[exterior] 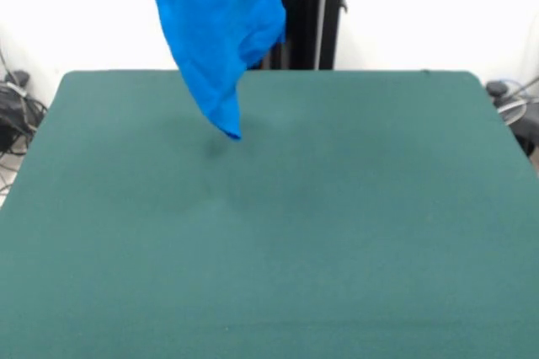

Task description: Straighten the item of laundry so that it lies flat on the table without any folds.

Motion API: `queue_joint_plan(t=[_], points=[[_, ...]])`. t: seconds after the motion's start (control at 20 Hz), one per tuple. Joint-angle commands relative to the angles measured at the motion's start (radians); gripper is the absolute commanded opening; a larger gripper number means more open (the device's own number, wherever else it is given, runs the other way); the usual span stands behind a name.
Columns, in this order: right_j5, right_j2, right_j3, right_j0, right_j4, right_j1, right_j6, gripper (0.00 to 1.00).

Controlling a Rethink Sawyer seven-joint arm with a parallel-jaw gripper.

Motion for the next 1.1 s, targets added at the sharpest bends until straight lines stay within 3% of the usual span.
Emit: queue_joint_plan(t=[0.05, 0.7, 1.1], points=[[0.096, -0.226, 0.261, 0.027, -0.016, -0.120, 0.259, 0.00], [0.098, -0.236, 0.238, 0.051, -0.047, -0.109, 0.367, 0.00], [0.182, -0.264, 0.196, 0.087, -0.074, -0.114, 0.393, 0.00]])
